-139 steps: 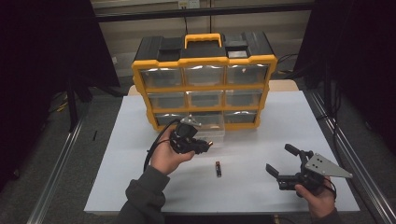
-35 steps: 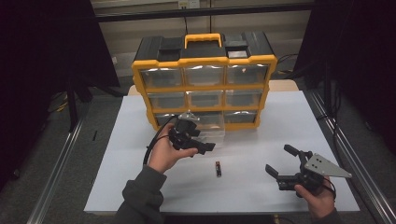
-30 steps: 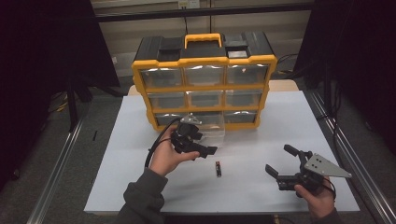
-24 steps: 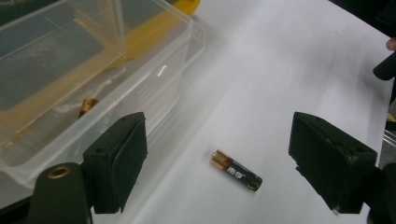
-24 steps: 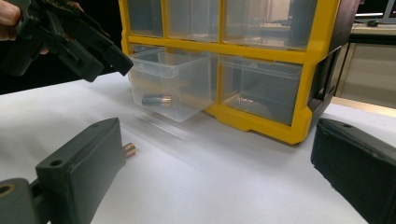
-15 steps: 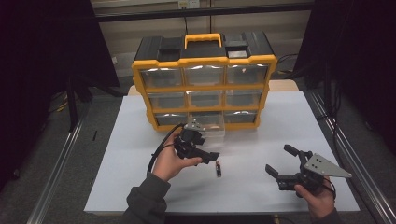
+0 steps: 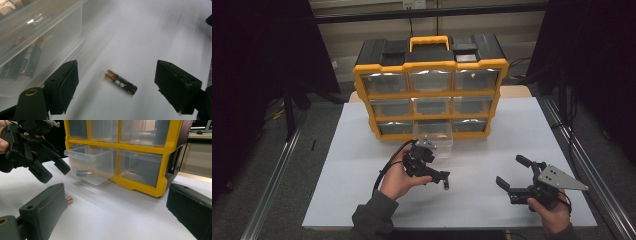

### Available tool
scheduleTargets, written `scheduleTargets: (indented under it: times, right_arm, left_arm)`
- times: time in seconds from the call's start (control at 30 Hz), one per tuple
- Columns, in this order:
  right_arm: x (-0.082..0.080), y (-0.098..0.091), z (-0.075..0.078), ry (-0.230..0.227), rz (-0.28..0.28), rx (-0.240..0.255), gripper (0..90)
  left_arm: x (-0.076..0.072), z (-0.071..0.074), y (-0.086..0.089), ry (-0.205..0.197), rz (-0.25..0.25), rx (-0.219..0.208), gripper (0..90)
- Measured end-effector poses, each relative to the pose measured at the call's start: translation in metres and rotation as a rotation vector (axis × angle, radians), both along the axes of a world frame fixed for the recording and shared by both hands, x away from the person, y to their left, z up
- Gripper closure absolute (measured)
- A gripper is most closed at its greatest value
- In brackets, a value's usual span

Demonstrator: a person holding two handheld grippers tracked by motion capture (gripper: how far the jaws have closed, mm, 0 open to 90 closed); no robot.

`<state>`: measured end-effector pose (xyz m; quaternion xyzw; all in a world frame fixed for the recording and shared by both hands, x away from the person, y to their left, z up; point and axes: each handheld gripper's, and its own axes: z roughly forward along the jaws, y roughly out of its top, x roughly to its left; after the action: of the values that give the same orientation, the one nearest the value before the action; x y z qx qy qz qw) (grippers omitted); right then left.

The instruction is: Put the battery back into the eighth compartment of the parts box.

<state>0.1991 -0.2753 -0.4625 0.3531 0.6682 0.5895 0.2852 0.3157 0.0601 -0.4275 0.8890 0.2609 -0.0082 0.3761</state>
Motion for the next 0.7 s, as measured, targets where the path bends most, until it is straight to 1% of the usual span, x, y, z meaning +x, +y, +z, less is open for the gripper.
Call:
scheduleTargets:
  times: [0.13, 0.17, 0.37, 0.43, 0.47, 0.57, 0.6, 0.63, 0.67, 0.7]
  right_arm:
    - [0.0, 0.0, 0.0, -0.004, -0.001, 0.002, 1.9]
    - [0.0, 0.0, 0.0, -0.004, -0.001, 0.002, 1.9]
    - [0.0, 0.0, 0.0, -0.003, -0.001, 0.002, 2.0]
    - [0.0, 0.0, 0.0, -0.004, 0.0, 0.003, 1.9]
    - [0.0, 0.0, 0.0, -0.003, 0.003, -0.002, 2.0]
    - [0.0, 0.0, 0.0, -0.003, 0.001, -0.002, 2.0]
    - [0.0, 0.0, 0.0, -0.006, 0.003, 0.0, 1.9]
    - [0.0, 0.0, 0.0, -0.005, 0.003, -0.001, 2.0]
    - [0.0, 0.0, 0.0, -0.003, 0.001, -0.002, 2.0]
    - [0.0, 0.0, 0.0, -0.001, 0.003, -0.005, 1.9]
  left_arm:
    - [-0.002, -0.003, -0.002, -0.005, -0.004, 0.001, 20.5]
    - [-0.002, -0.003, -0.003, -0.008, -0.008, 0.013, 20.5]
    - [-0.005, -0.008, -0.005, -0.018, -0.003, 0.032, 23.9]
    - [-0.006, -0.011, -0.006, -0.016, -0.002, 0.031, 26.3]
    - [-0.007, -0.013, -0.007, -0.022, -0.004, 0.043, 27.1]
    - [-0.007, -0.016, -0.007, -0.02, -0.003, 0.042, 29.6]
    - [-0.007, -0.017, -0.008, -0.017, -0.005, 0.048, 30.1]
    - [-0.007, -0.018, -0.008, -0.024, -0.019, 0.068, 31.4]
    - [-0.008, -0.019, -0.009, -0.023, -0.001, 0.051, 32.5]
    - [-0.008, -0.019, -0.009, -0.023, -0.001, 0.051, 33.1]
